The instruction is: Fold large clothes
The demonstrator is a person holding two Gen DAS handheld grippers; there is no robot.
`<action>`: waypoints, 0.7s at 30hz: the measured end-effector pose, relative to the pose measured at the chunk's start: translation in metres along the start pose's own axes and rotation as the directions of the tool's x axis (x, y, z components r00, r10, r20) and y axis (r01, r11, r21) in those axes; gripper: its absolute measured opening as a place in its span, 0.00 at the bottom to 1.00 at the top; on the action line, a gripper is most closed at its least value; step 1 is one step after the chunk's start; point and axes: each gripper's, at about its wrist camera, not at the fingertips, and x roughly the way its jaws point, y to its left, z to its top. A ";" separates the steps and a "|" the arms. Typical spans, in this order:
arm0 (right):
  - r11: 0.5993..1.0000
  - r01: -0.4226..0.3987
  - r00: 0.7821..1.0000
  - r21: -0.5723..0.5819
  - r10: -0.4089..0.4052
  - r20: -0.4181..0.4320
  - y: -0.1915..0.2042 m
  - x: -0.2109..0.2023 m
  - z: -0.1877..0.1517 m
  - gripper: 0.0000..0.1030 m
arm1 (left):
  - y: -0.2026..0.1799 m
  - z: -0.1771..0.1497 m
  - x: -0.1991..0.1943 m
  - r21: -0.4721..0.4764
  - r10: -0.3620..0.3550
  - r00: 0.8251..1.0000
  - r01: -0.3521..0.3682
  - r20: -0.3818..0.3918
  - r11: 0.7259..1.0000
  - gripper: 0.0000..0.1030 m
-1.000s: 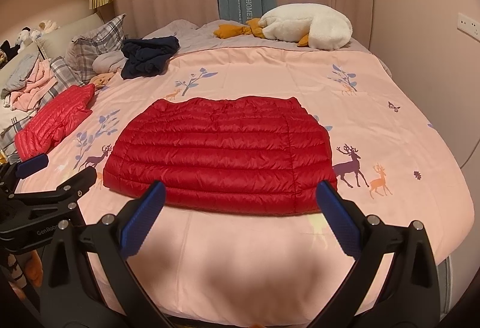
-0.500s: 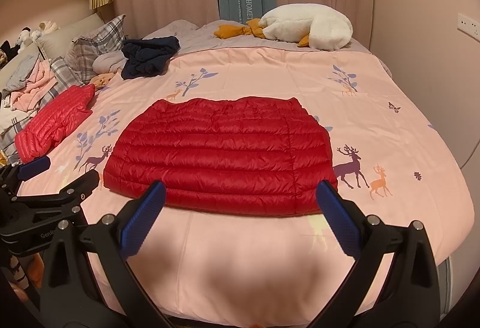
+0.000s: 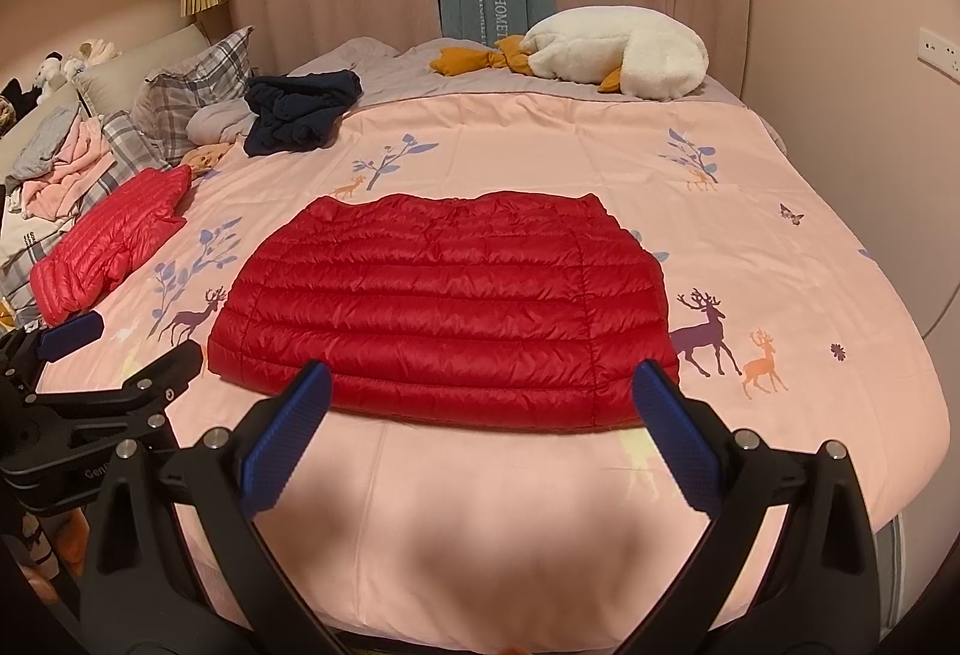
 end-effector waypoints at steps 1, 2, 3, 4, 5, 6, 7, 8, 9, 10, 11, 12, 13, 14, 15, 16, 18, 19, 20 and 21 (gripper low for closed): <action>1.000 -0.001 1.000 0.001 0.001 0.002 0.000 0.000 0.001 0.98 | 0.000 -0.001 0.000 -0.001 -0.001 1.000 0.001 0.000 1.000 0.99; 1.000 -0.002 1.000 0.001 0.002 0.003 0.001 0.000 0.000 0.98 | 0.000 -0.001 0.001 0.000 -0.001 1.000 0.001 0.000 1.000 0.99; 1.000 -0.002 1.000 0.000 0.002 0.004 0.001 0.000 0.000 0.98 | 0.000 0.000 0.001 0.000 0.001 1.000 -0.001 0.000 1.000 0.99; 1.000 -0.002 1.000 0.000 0.002 0.003 0.001 0.000 0.000 0.98 | 0.000 -0.001 0.001 0.000 0.000 1.000 0.000 -0.001 1.000 0.99; 1.000 -0.002 1.000 0.001 0.002 0.003 0.001 0.000 0.000 0.98 | 0.001 -0.001 0.001 0.000 -0.001 1.000 0.001 -0.001 1.000 0.99; 1.000 -0.004 1.000 0.001 0.004 0.002 0.001 0.000 0.000 0.98 | 0.000 0.000 0.001 0.000 0.000 1.000 0.000 0.000 1.000 0.99; 1.000 -0.003 1.000 0.001 0.003 0.002 0.001 0.001 0.000 0.98 | 0.000 -0.001 0.001 0.000 0.000 1.000 0.000 0.000 1.000 0.99; 1.000 -0.002 1.000 0.000 0.002 0.002 0.001 0.000 0.000 0.98 | 0.001 -0.001 0.001 0.000 -0.001 1.000 0.001 -0.001 1.000 0.99; 1.000 -0.001 1.000 -0.001 0.001 0.002 0.002 0.000 0.000 0.98 | 0.001 -0.001 0.001 0.001 -0.001 1.000 0.001 -0.001 1.000 0.99; 1.000 -0.003 1.000 0.000 0.003 0.002 0.001 0.000 0.000 0.98 | 0.000 0.000 0.001 0.001 -0.001 1.000 0.001 -0.001 1.000 0.99; 1.000 -0.004 1.000 -0.001 0.004 0.002 0.002 0.000 0.000 0.98 | 0.001 -0.001 0.001 0.001 -0.001 1.000 0.001 -0.001 1.000 0.99; 1.000 -0.004 1.000 -0.002 0.004 0.002 0.002 0.001 0.000 0.98 | 0.000 0.000 0.001 0.000 -0.001 1.000 0.001 -0.002 1.000 0.99; 1.000 -0.004 1.000 -0.002 0.004 0.003 0.003 0.000 0.000 0.98 | 0.001 -0.001 0.001 -0.001 -0.002 1.000 0.002 -0.002 1.000 0.99; 1.000 -0.004 1.000 -0.002 0.004 0.003 0.003 0.000 0.000 0.98 | 0.001 -0.001 0.002 0.000 -0.003 1.000 0.003 -0.003 1.000 0.99; 1.000 -0.004 1.000 -0.001 0.004 0.004 0.003 0.001 0.001 0.98 | 0.001 -0.001 0.002 0.000 -0.003 1.000 0.003 -0.003 1.000 0.99; 1.000 -0.004 1.000 -0.001 0.004 0.004 0.003 0.001 0.000 0.98 | 0.001 -0.001 0.002 0.000 -0.002 1.000 0.002 -0.003 1.000 0.99; 1.000 -0.005 1.000 -0.001 0.005 0.003 0.003 0.000 0.000 0.98 | 0.001 -0.001 0.002 0.000 -0.002 1.000 0.002 -0.003 1.000 0.99; 1.000 -0.006 1.000 -0.002 0.006 0.004 0.004 0.001 0.001 0.98 | 0.001 -0.001 0.002 0.000 -0.002 1.000 0.002 -0.003 1.000 0.99; 1.000 -0.006 1.000 -0.003 0.006 0.004 0.004 0.001 0.001 0.98 | 0.001 -0.001 0.002 0.001 -0.002 1.000 0.002 -0.003 1.000 0.99; 1.000 -0.006 1.000 -0.004 0.006 0.004 0.005 0.001 0.002 0.98 | 0.002 -0.002 0.002 0.001 -0.002 1.000 0.002 -0.003 1.000 0.99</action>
